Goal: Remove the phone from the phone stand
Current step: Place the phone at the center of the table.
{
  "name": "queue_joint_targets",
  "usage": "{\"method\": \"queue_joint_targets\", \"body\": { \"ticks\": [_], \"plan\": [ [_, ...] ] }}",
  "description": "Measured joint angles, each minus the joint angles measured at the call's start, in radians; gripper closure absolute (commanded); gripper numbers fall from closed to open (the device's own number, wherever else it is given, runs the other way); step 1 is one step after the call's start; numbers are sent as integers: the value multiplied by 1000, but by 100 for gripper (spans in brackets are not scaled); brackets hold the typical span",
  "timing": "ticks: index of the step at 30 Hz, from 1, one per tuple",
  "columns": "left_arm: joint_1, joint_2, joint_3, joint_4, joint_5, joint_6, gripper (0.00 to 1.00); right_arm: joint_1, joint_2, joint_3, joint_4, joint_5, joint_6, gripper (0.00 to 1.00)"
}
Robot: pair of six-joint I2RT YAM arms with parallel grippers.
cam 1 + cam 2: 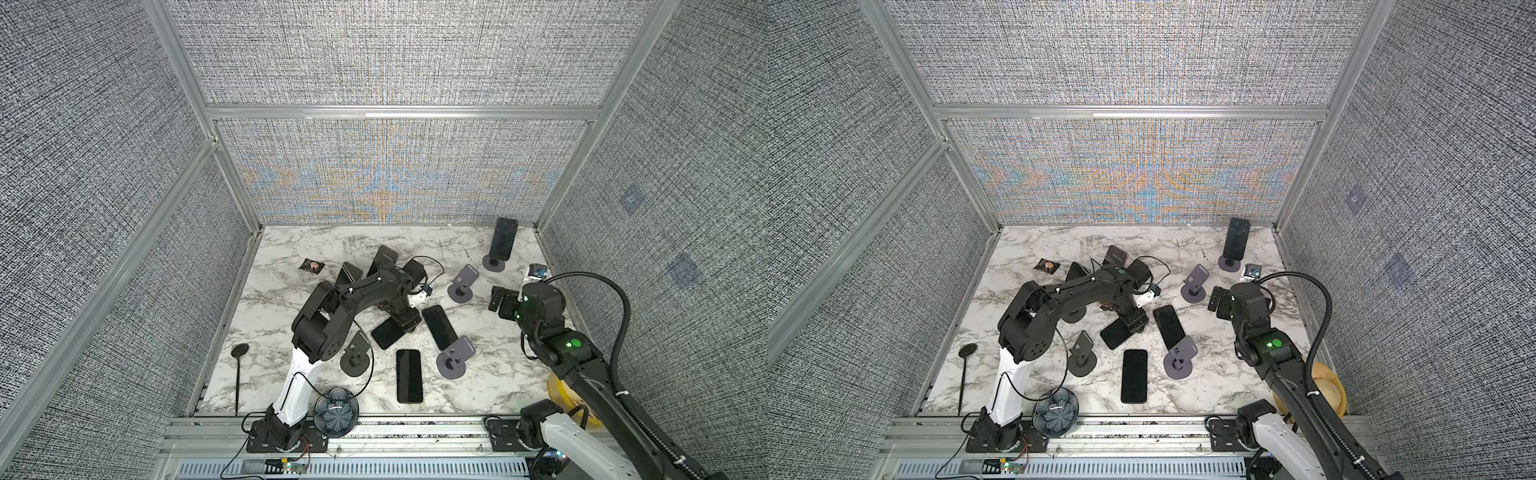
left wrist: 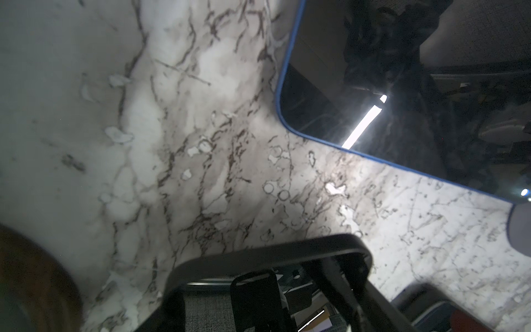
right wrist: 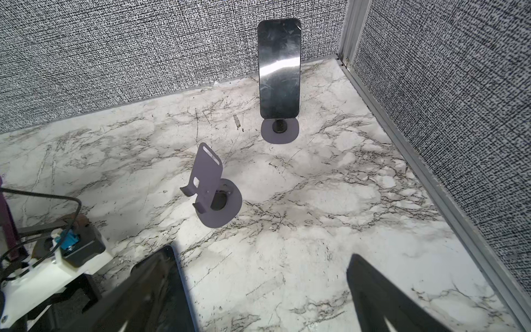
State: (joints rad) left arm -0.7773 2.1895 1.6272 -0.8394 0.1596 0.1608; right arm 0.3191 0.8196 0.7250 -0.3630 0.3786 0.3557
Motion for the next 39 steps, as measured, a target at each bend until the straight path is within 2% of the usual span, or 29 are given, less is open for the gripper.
{"method": "queue_joint_targets", "body": {
  "ticks": [26, 29, 33, 39],
  "plan": [
    [0, -27, -2, 11, -1, 0, 22, -18, 5, -6, 0, -42, 0, 1],
    [1, -58, -23, 37, -14, 0, 21, -25, 9, -6, 0, -82, 0, 1],
    [2, -177, -39, 67, -39, -1, 21, -37, 38, 6, -3, -146, -1, 1],
    [1, -330, -57, 109, -55, -5, 21, -87, 165, 99, -36, -244, -4, 1]
  ]
}}
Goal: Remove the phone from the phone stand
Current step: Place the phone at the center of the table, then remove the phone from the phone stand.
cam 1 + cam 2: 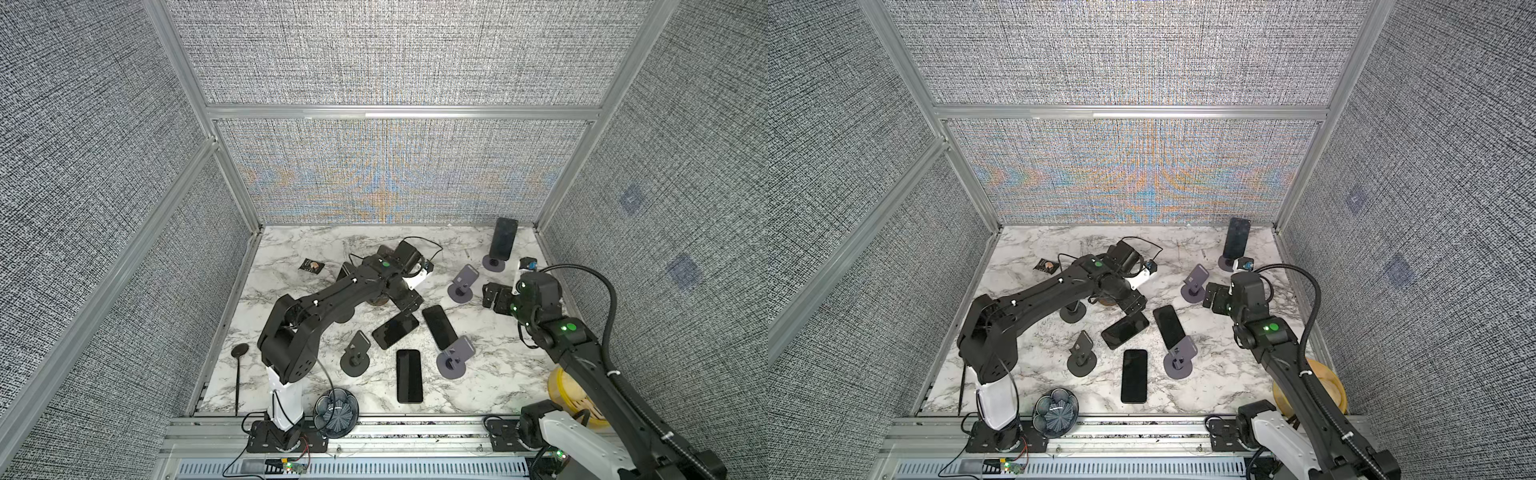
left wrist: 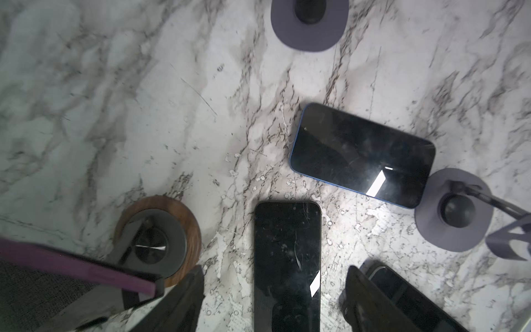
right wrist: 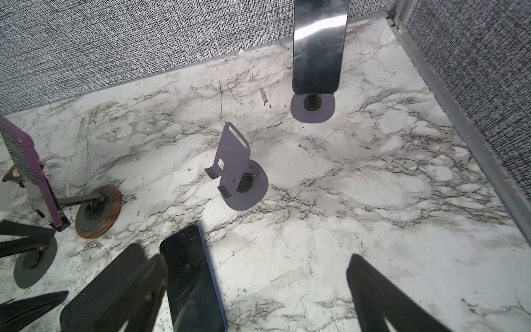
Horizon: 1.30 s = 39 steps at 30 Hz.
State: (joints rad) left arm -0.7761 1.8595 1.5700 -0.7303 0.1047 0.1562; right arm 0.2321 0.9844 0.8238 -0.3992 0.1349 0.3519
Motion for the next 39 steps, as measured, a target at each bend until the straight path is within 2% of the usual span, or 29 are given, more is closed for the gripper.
{"method": "queue_joint_targets", "body": {
  "ticks": [7, 12, 16, 23, 29, 33, 39],
  "plan": [
    [0, -172, -98, 62, -49, -61, 21, -47, 209, 129, -49, -116, -11, 1],
    [2, -304, -207, 127, -165, -117, 20, -54, 307, 232, -82, -111, -14, 1],
    [32, -418, -329, 198, -237, -144, 20, -54, 373, 310, -82, -59, -24, 1],
    [180, -678, -618, 373, -344, -193, 16, -74, 520, 479, -99, 19, -63, 1],
    [312, -843, -837, 513, -416, -244, 15, -138, 660, 643, -122, 24, -90, 2],
    [391, -883, -936, 585, -420, -271, 14, -169, 745, 753, -141, 25, -100, 1],
    [502, -837, -983, 661, -410, -307, 14, -215, 858, 882, -153, 48, -124, 1]
  ]
}}
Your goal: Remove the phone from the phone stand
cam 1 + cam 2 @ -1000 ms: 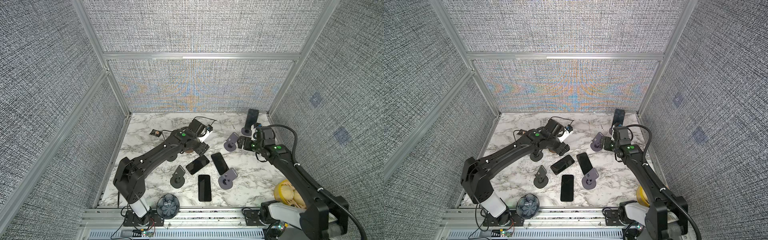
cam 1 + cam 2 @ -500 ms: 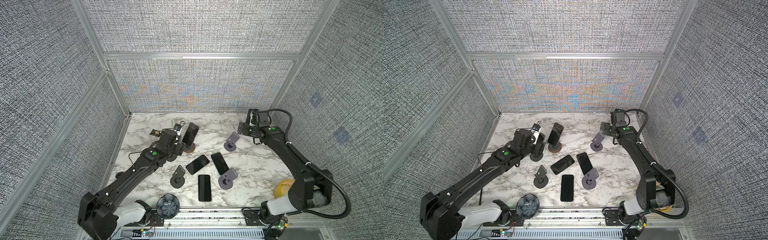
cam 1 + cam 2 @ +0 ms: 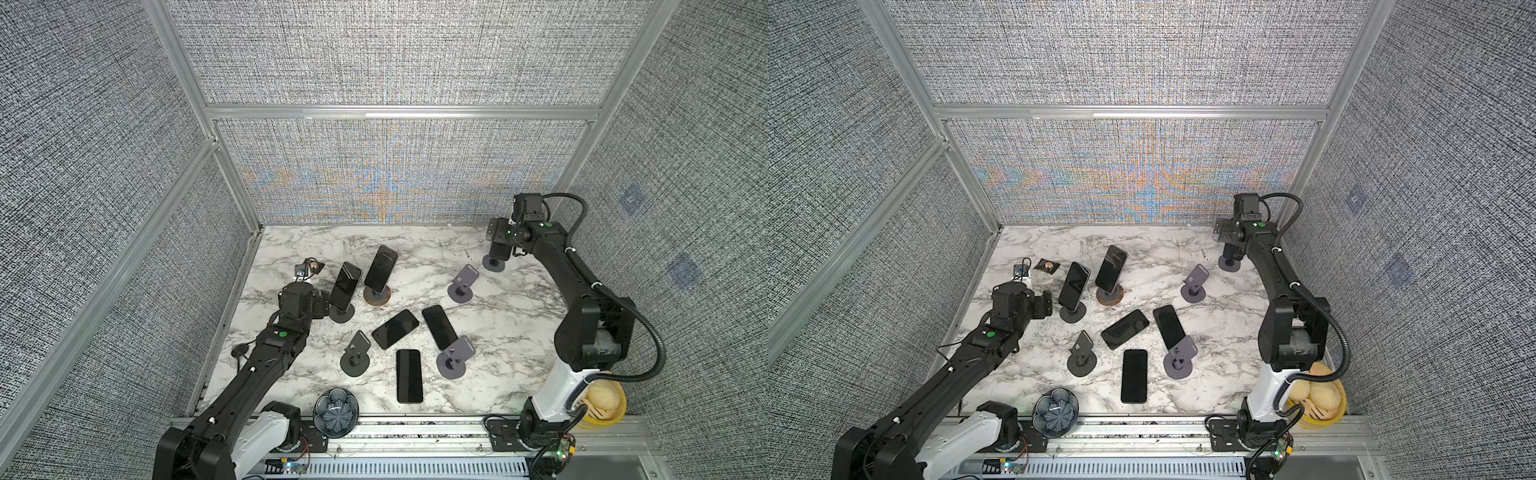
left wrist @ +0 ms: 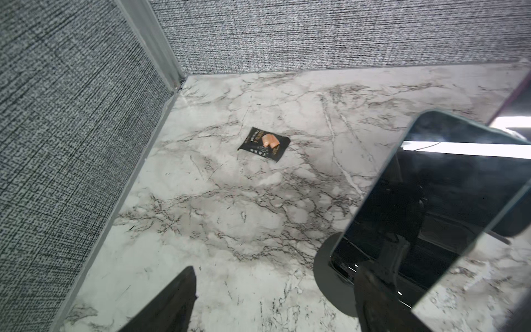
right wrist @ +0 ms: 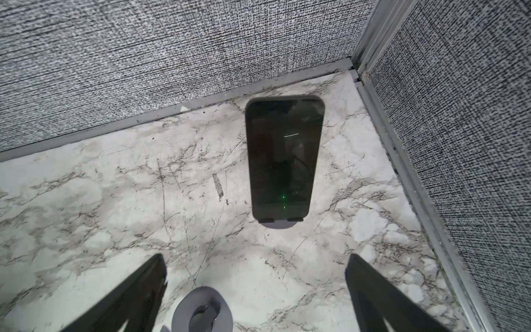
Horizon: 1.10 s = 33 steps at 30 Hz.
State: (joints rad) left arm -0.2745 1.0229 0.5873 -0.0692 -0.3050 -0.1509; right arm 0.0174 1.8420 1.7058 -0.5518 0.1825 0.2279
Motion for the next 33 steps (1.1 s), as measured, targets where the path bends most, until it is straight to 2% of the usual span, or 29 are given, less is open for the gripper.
{"method": "queue_joint_targets", "body": {
  "ticks": [8, 14, 16, 18, 26, 33],
  "plan": [
    [96, 50, -48, 84, 17, 2, 13, -50, 172, 186, -22, 8, -36, 1],
    [124, 71, -53, 138, 27, 6, 13, -48, 269, 283, -37, -30, -77, 1],
    [127, 85, -45, 145, 27, 9, 12, -50, 296, 301, -39, -25, -89, 1],
    [130, 91, -43, 154, 28, 10, 2, -55, 321, 315, -42, -16, -101, 1],
    [148, 98, -40, 172, 43, 8, 0, -69, 398, 385, -50, -6, -127, 1],
    [153, 103, -39, 173, 46, 3, 0, -68, 445, 425, -50, -9, -148, 13]
  ]
}}
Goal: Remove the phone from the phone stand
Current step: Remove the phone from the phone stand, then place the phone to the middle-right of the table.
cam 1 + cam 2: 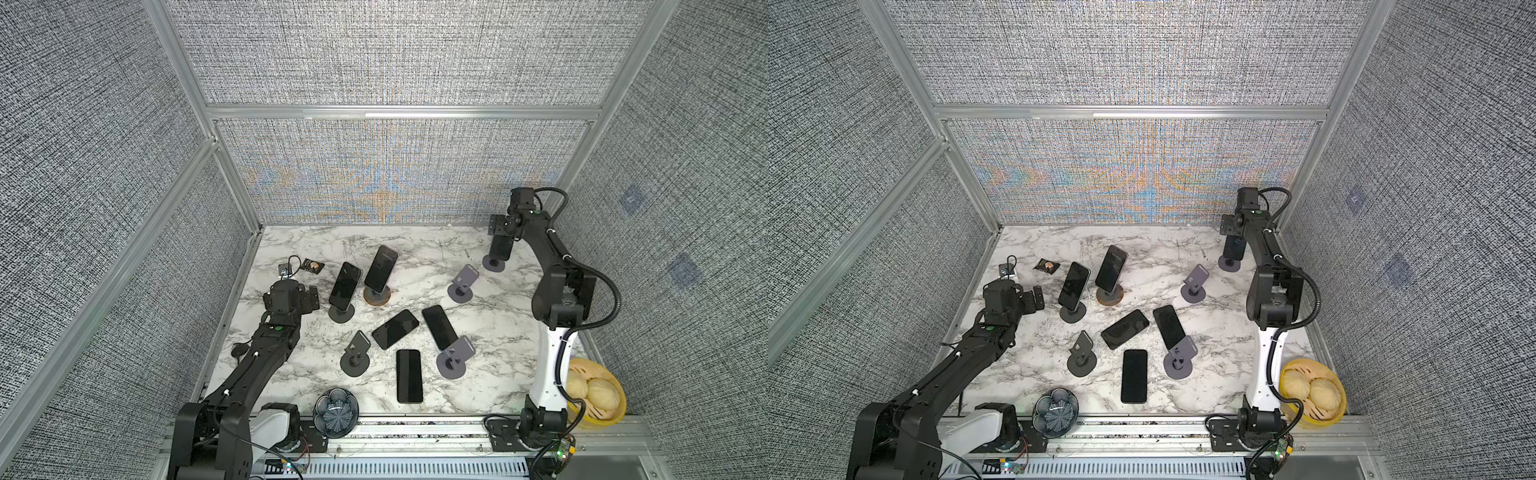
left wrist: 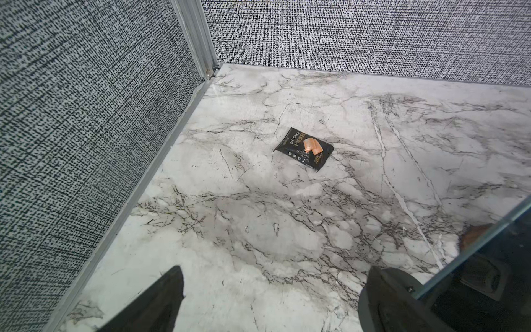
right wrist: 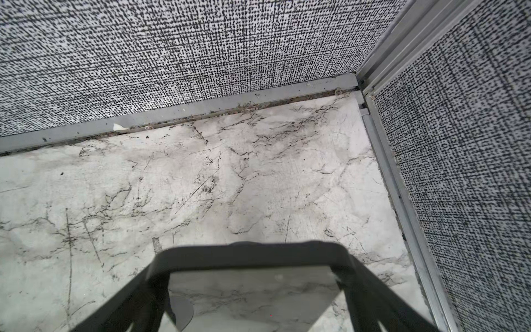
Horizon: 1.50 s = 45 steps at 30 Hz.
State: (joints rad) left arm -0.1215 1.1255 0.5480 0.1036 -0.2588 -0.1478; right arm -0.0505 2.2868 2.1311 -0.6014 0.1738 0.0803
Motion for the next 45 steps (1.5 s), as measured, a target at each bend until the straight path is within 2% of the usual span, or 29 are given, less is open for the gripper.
{"method": "queue_joint_targets", "body": {
  "ticks": [5, 13, 28, 34, 41, 45],
  "plan": [
    [2, -2, 0, 0, 0, -2, 0, 0, 16, 2, 1, -10, -8, 25],
    [2, -2, 0, 0, 7, -2, 0, 0, -21, -7, 2, -14, -10, 31],
    [2, 3, 2, 6, 26, -2, 0, 10, -176, -51, 5, -14, 2, 31],
    [2, 3, 2, 7, 33, -2, 0, 37, -327, -231, 19, -23, 34, 32],
    [2, 6, 3, 5, 33, -8, 1, 70, -549, -539, 72, -79, 83, 35],
    [2, 21, 17, 3, 33, -10, 1, 98, -657, -658, 75, -97, 95, 35]
  ]
}}
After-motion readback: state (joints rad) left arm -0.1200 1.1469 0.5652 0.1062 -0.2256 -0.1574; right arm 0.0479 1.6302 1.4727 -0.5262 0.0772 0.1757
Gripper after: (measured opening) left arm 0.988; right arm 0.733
